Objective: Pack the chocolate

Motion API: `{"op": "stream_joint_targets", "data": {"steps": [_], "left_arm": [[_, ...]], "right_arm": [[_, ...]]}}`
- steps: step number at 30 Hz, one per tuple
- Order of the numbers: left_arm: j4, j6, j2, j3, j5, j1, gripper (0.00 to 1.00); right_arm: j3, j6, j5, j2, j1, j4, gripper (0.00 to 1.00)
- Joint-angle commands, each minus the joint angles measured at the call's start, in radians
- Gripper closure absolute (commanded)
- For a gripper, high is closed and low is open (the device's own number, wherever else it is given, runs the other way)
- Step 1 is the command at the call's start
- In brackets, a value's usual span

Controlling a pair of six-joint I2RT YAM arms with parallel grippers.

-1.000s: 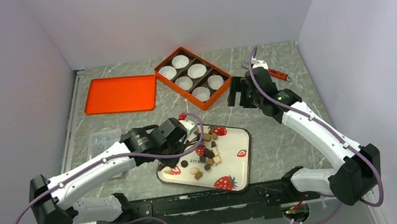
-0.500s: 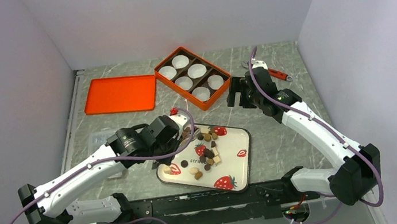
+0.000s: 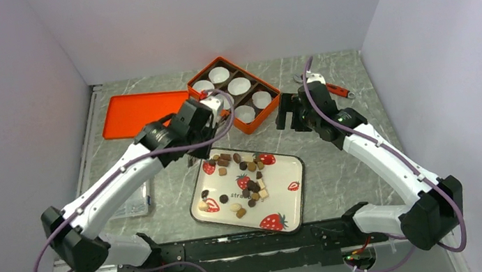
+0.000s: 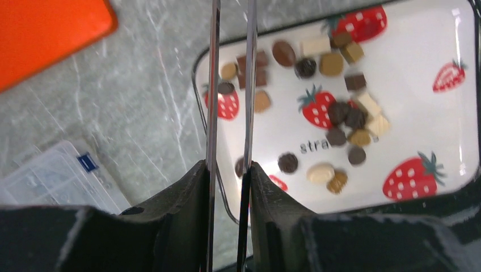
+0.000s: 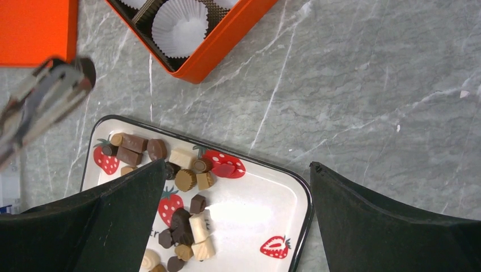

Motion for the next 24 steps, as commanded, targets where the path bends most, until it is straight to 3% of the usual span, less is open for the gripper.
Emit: {"op": "stream_joint_targets", "data": {"steps": [1, 13, 24], "left_arm": [[0.133, 0.065, 0.098, 0.113, -0.043, 0.072, 0.74], [0.279, 0.104, 0.433, 0.358, -0.055, 0.239, 0.73], [0.365, 0.152, 0.682, 0.555, 0.036, 0.334, 0.73]], "right_arm": [[0.047, -0.008, 0.013, -0.033, -0.003, -0.006, 0.0], [0.064, -0.003, -0.005, -0.039, -0.004, -0.019, 0.0], [0.088, -0.007, -0.012, -0.039, -0.003, -0.038, 0.0]]}}
